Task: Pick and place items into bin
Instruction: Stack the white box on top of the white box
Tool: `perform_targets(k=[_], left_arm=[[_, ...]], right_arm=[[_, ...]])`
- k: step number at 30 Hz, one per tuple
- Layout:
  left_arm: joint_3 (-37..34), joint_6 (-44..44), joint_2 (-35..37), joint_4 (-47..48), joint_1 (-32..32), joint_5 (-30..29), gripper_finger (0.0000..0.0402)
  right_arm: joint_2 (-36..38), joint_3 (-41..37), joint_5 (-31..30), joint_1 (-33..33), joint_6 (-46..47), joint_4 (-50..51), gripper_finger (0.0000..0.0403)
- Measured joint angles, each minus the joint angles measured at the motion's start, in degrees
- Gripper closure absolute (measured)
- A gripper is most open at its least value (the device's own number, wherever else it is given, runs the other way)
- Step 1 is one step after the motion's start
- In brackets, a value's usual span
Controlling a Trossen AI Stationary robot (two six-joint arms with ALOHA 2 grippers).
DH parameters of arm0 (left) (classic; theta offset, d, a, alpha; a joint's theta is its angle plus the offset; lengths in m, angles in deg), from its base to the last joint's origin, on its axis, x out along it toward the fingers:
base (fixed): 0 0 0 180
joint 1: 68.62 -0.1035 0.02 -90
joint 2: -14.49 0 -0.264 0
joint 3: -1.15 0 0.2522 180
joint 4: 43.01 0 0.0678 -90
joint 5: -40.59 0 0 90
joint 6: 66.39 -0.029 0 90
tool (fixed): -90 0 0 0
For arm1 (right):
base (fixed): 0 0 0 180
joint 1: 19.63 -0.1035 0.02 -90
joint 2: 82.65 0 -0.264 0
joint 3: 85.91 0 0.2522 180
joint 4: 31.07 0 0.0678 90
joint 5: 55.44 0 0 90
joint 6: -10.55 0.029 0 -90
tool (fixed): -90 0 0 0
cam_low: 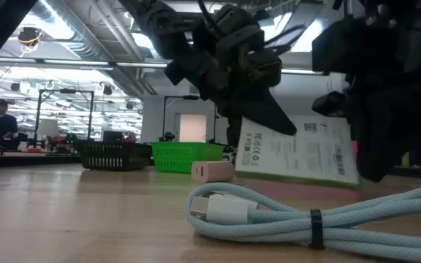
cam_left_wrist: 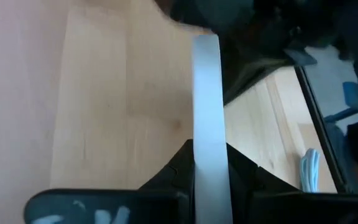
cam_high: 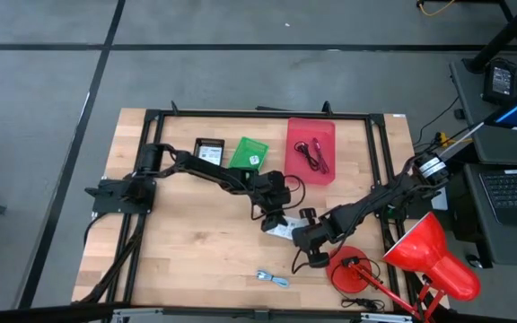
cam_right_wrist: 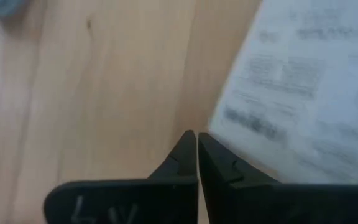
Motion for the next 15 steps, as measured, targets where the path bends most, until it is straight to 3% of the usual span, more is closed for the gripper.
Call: perform_targets(k=[10,15], left_arm=[[0.02,-7.99,7.49,6.80,-0.75,-1.84,0.0368],[-0.09,-13.04,13.03,16.07,-1.91,-9.33,0.0368]], right_arm=[[3.41,2.36,-1.27,-0.04,-1.39,2.57,0.0403],[4.47,2.35,-2.14,-0.03,-1.60,3.70,0.0403]])
